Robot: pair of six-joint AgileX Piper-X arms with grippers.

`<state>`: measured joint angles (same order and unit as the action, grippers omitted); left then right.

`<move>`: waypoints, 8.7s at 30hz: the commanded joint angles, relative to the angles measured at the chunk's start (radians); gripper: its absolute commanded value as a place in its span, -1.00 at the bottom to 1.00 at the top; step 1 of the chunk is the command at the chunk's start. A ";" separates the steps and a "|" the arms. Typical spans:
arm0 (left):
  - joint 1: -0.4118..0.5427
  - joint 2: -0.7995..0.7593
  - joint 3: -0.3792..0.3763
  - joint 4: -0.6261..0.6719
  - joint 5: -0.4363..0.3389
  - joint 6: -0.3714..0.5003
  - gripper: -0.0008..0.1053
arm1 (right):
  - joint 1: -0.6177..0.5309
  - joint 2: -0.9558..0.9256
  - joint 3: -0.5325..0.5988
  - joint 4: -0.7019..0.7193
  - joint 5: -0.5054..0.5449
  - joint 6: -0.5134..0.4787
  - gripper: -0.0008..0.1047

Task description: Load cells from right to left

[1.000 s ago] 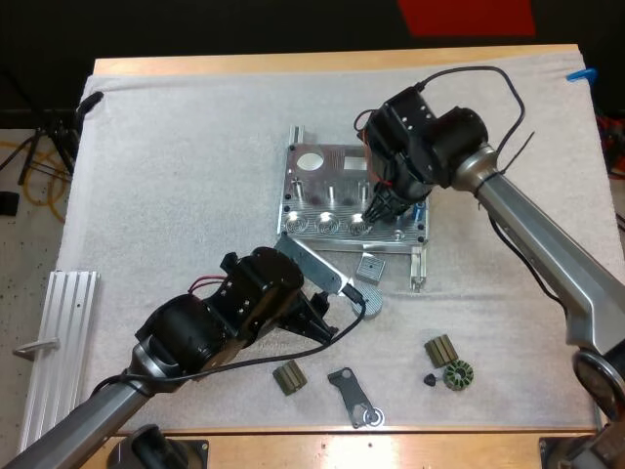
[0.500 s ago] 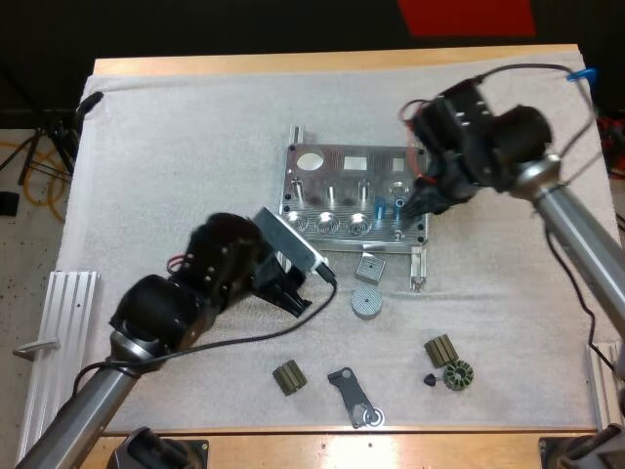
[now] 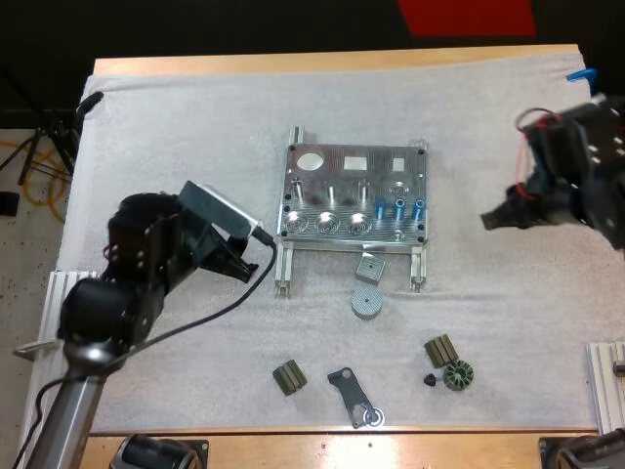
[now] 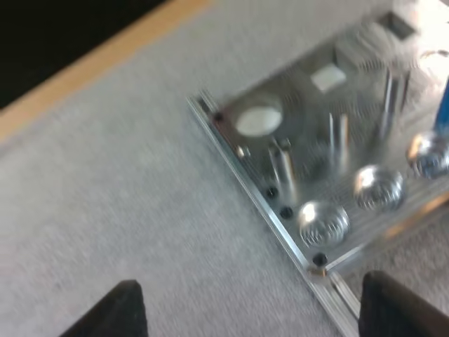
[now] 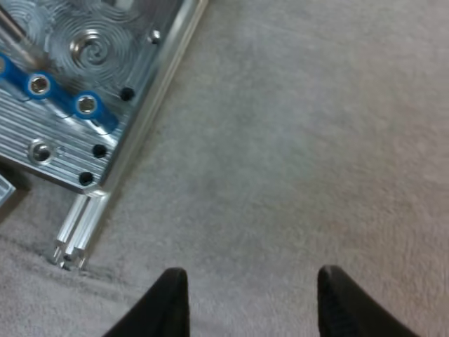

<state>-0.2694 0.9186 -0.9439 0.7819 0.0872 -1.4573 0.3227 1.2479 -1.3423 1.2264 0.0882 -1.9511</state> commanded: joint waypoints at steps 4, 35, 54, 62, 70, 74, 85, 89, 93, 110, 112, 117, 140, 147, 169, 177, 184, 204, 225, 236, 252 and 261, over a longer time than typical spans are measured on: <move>0.000 -0.087 -0.001 -0.011 -0.009 0.003 0.20 | -0.019 -0.130 0.084 -0.040 -0.006 0.003 -0.20; 0.000 -0.678 -0.001 0.291 -0.101 0.022 0.20 | -0.019 -0.909 0.470 -0.196 -0.047 0.049 -0.20; 0.002 -1.067 0.159 0.447 -0.120 -0.195 0.20 | -0.019 -1.066 0.475 -0.027 -0.047 0.155 -0.20; 0.002 -1.072 0.194 0.425 -0.121 -0.205 0.20 | -0.019 -1.229 0.529 -0.025 -0.031 0.241 -0.20; 0.002 -1.072 0.265 0.328 -0.118 -0.205 0.20 | -0.016 -1.300 0.599 -0.052 0.013 0.290 -0.20; 0.002 -1.072 0.310 0.284 -0.111 -0.203 0.20 | -0.016 -1.300 0.646 -0.105 0.021 0.286 -0.20; 0.002 -1.070 0.415 0.263 -0.075 -0.197 0.20 | -0.016 -1.300 0.786 -0.169 -0.095 0.256 -0.20; 0.002 -1.070 0.415 0.263 -0.075 -0.197 0.20 | -0.016 -1.300 0.807 -0.179 -0.105 0.219 -0.20; 0.002 -1.070 0.415 0.263 -0.075 -0.197 0.20 | -0.016 -1.300 0.809 -0.186 -0.108 0.219 -0.20; 0.002 -1.070 0.415 0.263 -0.075 -0.197 0.20 | -0.016 -1.300 0.809 -0.186 -0.100 0.219 -0.20; 0.002 -1.070 0.415 0.263 -0.075 -0.197 0.20 | -0.016 -1.300 0.809 -0.186 -0.100 0.219 -0.20; 0.002 -1.070 0.415 0.263 -0.075 -0.197 0.20 | -0.016 -1.300 0.809 -0.186 -0.100 0.219 -0.20; 0.002 -1.070 0.415 0.263 -0.075 -0.197 0.20 | -0.016 -1.300 0.809 -0.186 -0.100 0.219 -0.20; 0.002 -1.070 0.415 0.263 -0.075 -0.197 0.20 | -0.016 -1.300 0.809 -0.186 -0.100 0.219 -0.20; 0.002 -1.070 0.415 0.263 -0.075 -0.197 0.20 | -0.016 -1.300 0.809 -0.186 -0.100 0.219 -0.20; 0.002 -1.070 0.415 0.263 -0.075 -0.197 0.20 | -0.016 -1.300 0.809 -0.186 -0.100 0.219 -0.20; 0.002 -1.070 0.415 0.263 -0.075 -0.197 0.20 | -0.016 -1.300 0.809 -0.186 -0.100 0.219 -0.20; 0.002 -1.070 0.415 0.263 -0.075 -0.197 0.20 | -0.016 -1.300 0.809 -0.186 -0.100 0.219 -0.20; 0.002 -1.070 0.415 0.263 -0.075 -0.197 0.20 | -0.016 -1.300 0.809 -0.186 -0.100 0.219 -0.20; 0.002 -1.070 0.415 0.263 -0.075 -0.197 0.20 | -0.016 -1.300 0.809 -0.186 -0.100 0.219 -0.20; 0.002 -1.070 0.415 0.263 -0.075 -0.197 0.20 | -0.016 -1.300 0.809 -0.186 -0.100 0.219 -0.20; 0.002 -1.070 0.415 0.263 -0.075 -0.197 0.20 | -0.016 -1.300 0.809 -0.186 -0.100 0.219 -0.20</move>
<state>-0.2686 -0.0136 -0.5265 1.0593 0.0109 -1.6466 0.3065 -0.0125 -0.5304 1.0505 -0.0114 -1.7191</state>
